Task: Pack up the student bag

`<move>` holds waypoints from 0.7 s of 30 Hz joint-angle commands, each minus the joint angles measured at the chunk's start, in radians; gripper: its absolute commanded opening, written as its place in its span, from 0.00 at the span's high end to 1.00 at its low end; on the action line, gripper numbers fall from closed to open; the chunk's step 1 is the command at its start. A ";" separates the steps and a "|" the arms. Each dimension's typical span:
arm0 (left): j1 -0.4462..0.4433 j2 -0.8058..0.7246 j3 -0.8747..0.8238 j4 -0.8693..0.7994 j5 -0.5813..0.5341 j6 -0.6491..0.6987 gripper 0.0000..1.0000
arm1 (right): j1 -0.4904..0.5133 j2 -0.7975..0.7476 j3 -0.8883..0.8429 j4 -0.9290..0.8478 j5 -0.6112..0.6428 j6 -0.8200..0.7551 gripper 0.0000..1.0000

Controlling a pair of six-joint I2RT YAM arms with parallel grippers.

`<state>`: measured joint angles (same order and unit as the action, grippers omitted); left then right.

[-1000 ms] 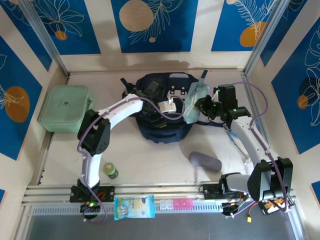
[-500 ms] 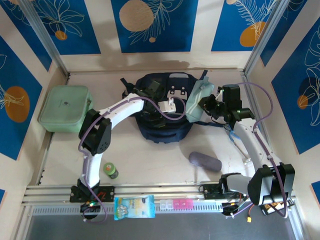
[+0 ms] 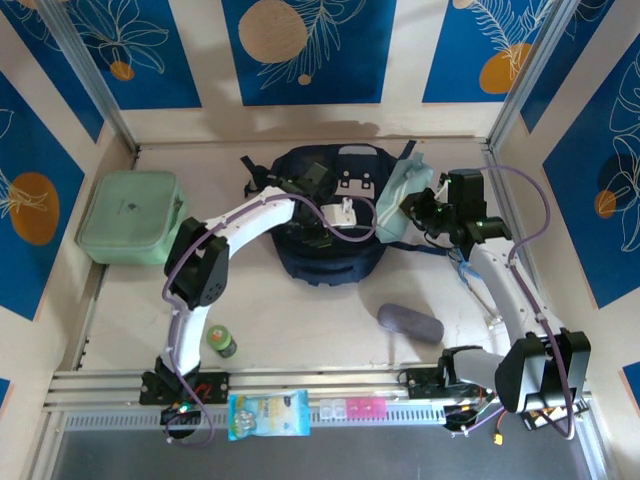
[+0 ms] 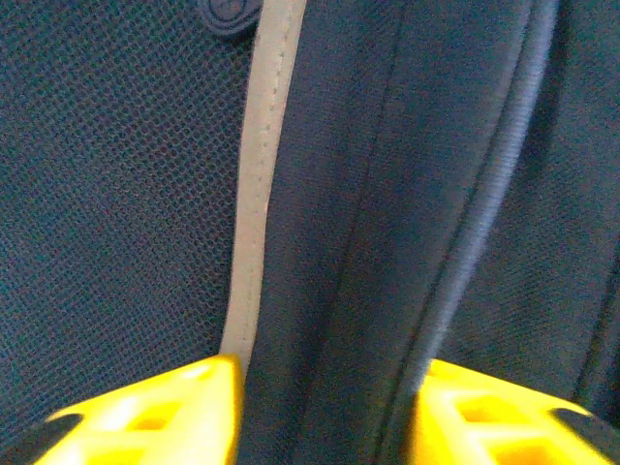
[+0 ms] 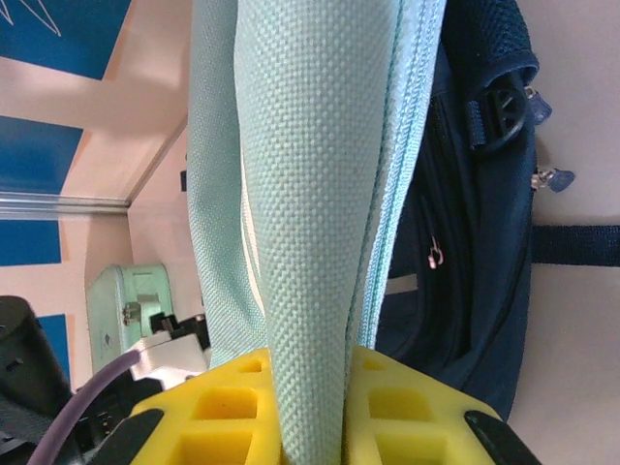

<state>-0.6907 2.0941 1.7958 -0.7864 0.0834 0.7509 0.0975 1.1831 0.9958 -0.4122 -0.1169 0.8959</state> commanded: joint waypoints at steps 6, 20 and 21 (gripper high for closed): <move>0.004 -0.093 0.110 0.061 -0.022 -0.134 1.00 | -0.034 -0.161 -0.079 0.007 0.130 0.047 0.85; 0.004 -0.253 -0.003 0.386 -0.132 -0.437 1.00 | -0.029 -0.197 -0.152 -0.036 0.060 0.038 0.85; 0.005 -0.257 0.000 0.399 -0.124 -0.457 1.00 | -0.010 -0.200 -0.164 -0.025 0.040 0.042 0.85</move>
<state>-0.6895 1.9076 1.7882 -0.5388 -0.0292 0.4103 0.0589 1.0023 0.8551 -0.4530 -0.0074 0.9367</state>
